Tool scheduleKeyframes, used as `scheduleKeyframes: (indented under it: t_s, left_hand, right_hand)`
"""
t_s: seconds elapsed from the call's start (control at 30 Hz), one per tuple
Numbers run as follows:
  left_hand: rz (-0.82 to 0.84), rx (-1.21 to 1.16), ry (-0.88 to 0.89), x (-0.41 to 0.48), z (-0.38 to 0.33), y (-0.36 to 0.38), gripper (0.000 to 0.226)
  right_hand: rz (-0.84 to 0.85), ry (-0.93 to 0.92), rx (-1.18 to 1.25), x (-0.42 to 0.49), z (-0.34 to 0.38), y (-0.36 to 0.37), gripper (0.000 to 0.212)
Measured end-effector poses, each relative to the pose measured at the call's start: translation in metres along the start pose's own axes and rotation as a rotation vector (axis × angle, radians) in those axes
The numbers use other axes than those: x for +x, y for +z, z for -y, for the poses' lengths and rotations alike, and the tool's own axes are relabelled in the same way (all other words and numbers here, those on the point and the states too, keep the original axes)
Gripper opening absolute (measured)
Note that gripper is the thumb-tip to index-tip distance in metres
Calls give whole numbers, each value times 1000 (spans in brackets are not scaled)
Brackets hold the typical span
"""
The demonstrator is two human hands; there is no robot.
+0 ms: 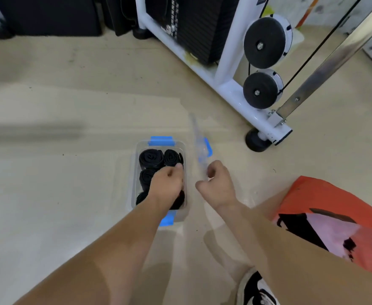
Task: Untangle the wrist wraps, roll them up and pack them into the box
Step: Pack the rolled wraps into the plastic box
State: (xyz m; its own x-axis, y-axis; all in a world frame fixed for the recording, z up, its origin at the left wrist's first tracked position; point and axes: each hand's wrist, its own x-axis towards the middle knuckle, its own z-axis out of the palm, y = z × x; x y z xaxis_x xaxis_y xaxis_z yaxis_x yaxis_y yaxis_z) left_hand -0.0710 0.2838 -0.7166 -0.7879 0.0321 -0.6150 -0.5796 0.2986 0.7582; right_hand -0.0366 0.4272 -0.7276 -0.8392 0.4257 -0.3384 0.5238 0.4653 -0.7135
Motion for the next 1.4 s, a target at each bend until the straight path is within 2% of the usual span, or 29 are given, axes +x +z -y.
scheduleKeyframes:
  t_s: [0.07,0.1,0.13,0.2,0.27,0.3,0.37,0.4,0.5,0.6,0.67,0.77,0.87,0.97,1.07,1.13,1.23,1.27,1.33,1.37,1.4]
  left_hand:
    - [83,-358,-159,-7,-13,-17,56]
    - [100,-423,-190,-10,-15,-26,56]
    - [83,-407,-185,-12,-13,-33,50]
    - [-37,-199,-99,-16,1,-47,26]
    - [-143,9,-37,-16,24,-60,24]
    - [-172,67,-62,-16,33,-68,24]
    - [-204,183,-142,-17,49,-87,23]
    - [-200,245,-178,-18,56,-95,32]
    - [-176,262,-267,-14,74,-109,52]
    - [-78,209,-297,-9,78,-104,34]
    - [-30,217,-298,-4,74,-97,24]
    - [-16,245,-317,-2,73,-94,28]
    - [69,158,-379,-12,84,-95,42]
    - [142,-69,-415,-21,95,-85,44]
    - [14,-247,-416,-15,91,-84,29]
    - [-149,-263,-368,-4,82,-97,16]
    - [-405,-288,-290,10,76,-126,7]
    - [-431,-315,-287,11,75,-132,12]
    - [-377,-364,-339,8,78,-136,56]
    - [-316,-374,-369,4,81,-134,68]
    - [-233,-363,-395,2,86,-129,68]
  right_hand:
    - [67,-226,-351,-17,1,9,32]
    - [95,-322,-473,-24,1,14,31]
    - [131,-390,-555,-32,2,21,30]
    - [217,-465,-620,-43,0,33,28]
    - [271,-499,-608,-48,-4,43,28]
    - [274,-505,-580,-49,-6,48,30]
    - [255,-492,-509,-48,-5,54,41]
    - [237,-471,-494,-45,-4,56,44]
    - [213,-433,-588,-32,-2,61,30]
    - [208,-439,-595,-21,2,73,24]
    - [132,-399,-550,-16,9,82,22]
    - [75,-260,-636,-12,30,94,26]
    - [150,-161,-702,-7,49,98,32]
    - [214,-139,-768,2,56,94,44]
    - [179,-65,-665,5,59,95,59]
    - [132,37,-539,2,62,100,69]
    - [143,127,-482,-6,68,108,62]
    - [165,126,-498,-7,69,109,58]
    - [215,92,-588,-9,71,108,52]
    - [229,65,-665,-10,70,107,50]
    - [233,37,-750,-11,68,106,48]
